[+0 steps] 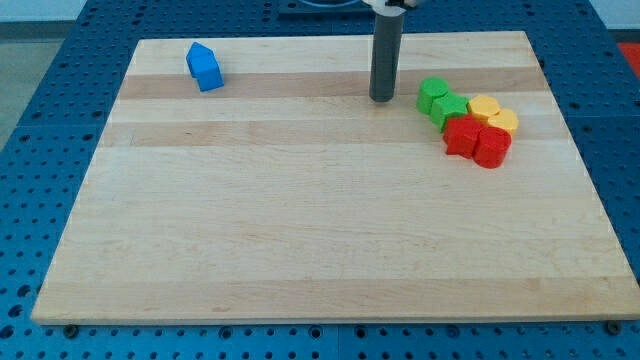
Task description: Push the green circle into the hexagon
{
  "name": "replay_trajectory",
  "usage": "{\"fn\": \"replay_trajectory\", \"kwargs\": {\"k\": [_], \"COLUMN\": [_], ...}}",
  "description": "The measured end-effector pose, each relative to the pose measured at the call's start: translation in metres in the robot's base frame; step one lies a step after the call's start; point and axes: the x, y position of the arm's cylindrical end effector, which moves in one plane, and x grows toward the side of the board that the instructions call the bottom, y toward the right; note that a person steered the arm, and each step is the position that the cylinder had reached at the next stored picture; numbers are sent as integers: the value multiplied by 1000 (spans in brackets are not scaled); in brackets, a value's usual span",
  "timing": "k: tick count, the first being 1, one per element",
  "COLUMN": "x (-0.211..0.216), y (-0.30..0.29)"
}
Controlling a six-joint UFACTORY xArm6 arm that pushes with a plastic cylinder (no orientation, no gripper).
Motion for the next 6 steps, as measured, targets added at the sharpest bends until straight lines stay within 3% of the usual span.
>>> {"fn": "replay_trajectory", "kwargs": {"k": [2, 6], "x": [9, -14], "y": [40, 87]}}
